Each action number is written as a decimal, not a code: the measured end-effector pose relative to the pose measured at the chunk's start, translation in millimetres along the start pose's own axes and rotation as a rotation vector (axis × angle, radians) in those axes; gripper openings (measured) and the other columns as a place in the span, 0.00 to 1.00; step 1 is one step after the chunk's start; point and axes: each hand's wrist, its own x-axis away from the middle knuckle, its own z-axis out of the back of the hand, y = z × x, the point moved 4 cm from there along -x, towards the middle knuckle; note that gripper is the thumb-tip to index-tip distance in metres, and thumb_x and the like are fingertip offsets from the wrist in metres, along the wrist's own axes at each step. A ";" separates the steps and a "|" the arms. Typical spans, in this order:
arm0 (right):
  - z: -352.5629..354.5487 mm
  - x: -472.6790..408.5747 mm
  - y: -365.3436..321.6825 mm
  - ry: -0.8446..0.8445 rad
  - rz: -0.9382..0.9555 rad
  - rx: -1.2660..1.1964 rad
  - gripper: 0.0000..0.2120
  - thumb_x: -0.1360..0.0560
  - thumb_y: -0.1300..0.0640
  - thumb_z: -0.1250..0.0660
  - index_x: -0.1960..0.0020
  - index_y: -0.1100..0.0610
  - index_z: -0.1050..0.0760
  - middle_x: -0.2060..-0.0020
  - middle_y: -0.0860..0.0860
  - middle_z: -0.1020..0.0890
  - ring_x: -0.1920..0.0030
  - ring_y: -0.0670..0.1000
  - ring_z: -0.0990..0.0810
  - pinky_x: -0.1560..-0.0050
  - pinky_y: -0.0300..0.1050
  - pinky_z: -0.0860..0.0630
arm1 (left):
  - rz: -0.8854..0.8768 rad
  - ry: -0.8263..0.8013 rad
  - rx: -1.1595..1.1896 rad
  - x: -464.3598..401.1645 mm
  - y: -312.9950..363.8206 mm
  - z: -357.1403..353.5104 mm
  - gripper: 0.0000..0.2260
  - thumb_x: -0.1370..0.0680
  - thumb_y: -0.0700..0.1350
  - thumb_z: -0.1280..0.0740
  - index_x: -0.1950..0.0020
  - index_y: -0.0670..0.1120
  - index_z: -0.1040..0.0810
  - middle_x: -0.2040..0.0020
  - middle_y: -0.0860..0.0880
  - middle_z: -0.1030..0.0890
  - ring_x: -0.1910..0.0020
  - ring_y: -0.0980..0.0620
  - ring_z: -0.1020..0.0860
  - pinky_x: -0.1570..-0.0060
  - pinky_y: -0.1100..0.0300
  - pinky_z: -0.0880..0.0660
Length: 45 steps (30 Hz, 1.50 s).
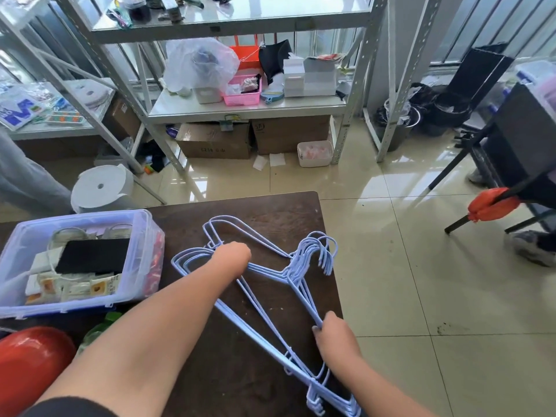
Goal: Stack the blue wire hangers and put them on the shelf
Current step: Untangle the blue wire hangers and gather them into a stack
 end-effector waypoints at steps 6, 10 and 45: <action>3.2 -6.1 3.0 -0.089 0.057 0.133 0.12 0.15 0.54 0.37 0.56 0.55 0.35 0.38 0.60 0.15 0.36 0.64 0.16 0.50 0.49 0.30 | -0.019 -0.032 0.022 -2.3 4.0 -20.4 0.13 0.25 0.37 0.33 0.41 0.42 0.21 0.41 0.42 0.20 0.42 0.41 0.20 0.45 0.48 0.23; 9.4 -3.3 5.3 -0.113 0.107 0.199 0.11 0.17 0.56 0.38 0.56 0.53 0.37 0.50 0.59 0.20 0.49 0.64 0.21 0.51 0.48 0.33 | -0.128 -0.029 -0.038 -3.6 2.8 -24.8 0.13 0.28 0.37 0.31 0.45 0.47 0.19 0.44 0.46 0.20 0.43 0.42 0.20 0.48 0.48 0.22; 6.9 18.5 79.6 -0.227 0.284 0.427 0.19 0.18 0.59 0.36 0.64 0.45 0.35 0.66 0.43 0.28 0.63 0.47 0.27 0.66 0.35 0.37 | 0.024 0.147 0.291 134.2 42.6 -144.1 0.08 0.22 0.45 0.39 0.44 0.47 0.27 0.44 0.47 0.25 0.42 0.46 0.26 0.48 0.50 0.26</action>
